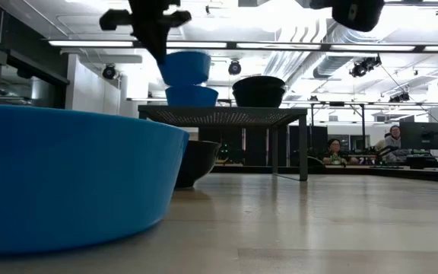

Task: Pick & Place Mini bowls
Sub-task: Stack the blue bowl on top of the other blue bowl on the shelf

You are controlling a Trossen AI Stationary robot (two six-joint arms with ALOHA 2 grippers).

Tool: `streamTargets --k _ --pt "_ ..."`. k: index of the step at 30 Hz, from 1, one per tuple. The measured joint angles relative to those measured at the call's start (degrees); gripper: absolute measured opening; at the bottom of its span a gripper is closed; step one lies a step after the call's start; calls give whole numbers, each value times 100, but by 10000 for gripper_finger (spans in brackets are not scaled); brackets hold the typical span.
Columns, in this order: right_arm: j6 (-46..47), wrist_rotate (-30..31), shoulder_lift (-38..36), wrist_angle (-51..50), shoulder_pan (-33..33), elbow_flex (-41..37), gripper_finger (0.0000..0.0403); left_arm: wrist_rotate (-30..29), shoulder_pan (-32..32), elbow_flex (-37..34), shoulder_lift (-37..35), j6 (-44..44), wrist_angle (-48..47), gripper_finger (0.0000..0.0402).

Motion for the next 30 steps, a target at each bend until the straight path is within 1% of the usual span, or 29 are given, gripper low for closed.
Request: streamTargets --k 6,8,10,13,16,19,30 --pt "149 -71 2 35 0 -166 112 101 247 9 243 533 27 0" --pt "210 -94 2 43 0 -213 112 153 253 32 365 538 214 0" --pt "299 -141 2 17 0 -222 112 161 253 -15 433 540 89 0" --pt "306 -143 2 33 0 -222 112 155 244 30 431 690 220 0" --pt "312 -143 2 33 0 -222 112 170 246 2 489 695 100 0" --pt "312 -127 2 33 0 -222 112 149 246 16 500 716 232 0" --pt "297 -27 2 31 -1 -220 112 163 246 11 531 718 215 0"
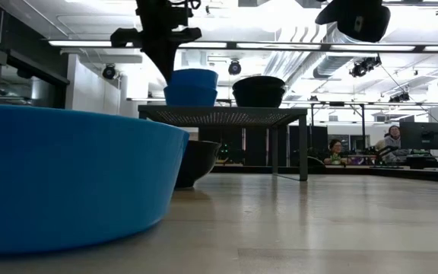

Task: Pick & Place Mini bowls
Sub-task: Stack the blue bowl on top of the other blue bowl on the shelf

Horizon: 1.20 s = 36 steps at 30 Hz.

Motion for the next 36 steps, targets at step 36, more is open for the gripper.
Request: streamTargets --k 36 --pt "-7 10 0 -2 0 4 112 344 713 0 0 -34 61 0"
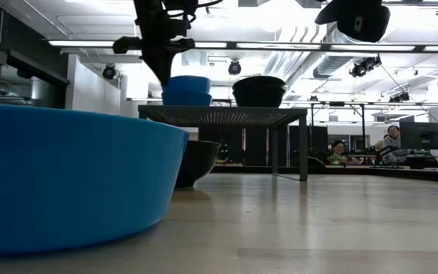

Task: Pick & Place Mini bowls
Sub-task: Stack the blue bowl on top of the other blue bowl on the shelf

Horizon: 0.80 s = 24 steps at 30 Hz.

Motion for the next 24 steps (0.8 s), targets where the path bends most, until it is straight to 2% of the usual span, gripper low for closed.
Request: streamTargets --k 24 --pt "11 -40 0 0 0 0 113 41 -11 0 0 -181 17 18"
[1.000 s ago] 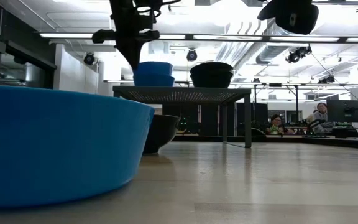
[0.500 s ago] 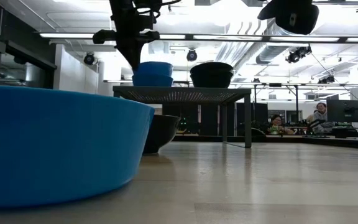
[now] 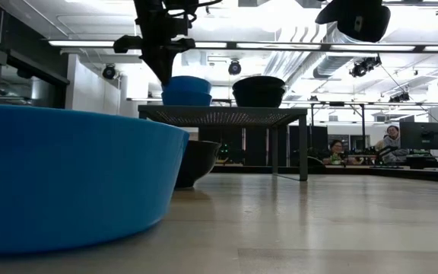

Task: Pick & Place Mini bowls
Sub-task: Stack the blue bowl on top of the other blue bowl on the shelf

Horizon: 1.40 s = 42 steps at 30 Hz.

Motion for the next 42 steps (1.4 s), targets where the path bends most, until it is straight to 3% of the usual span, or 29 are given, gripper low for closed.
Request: streamTargets --k 37,42 --pt "57 42 0 0 0 2 113 392 9 0 0 83 169 20" --pt "57 39 1 0 -2 2 113 399 9 0 0 83 170 50"
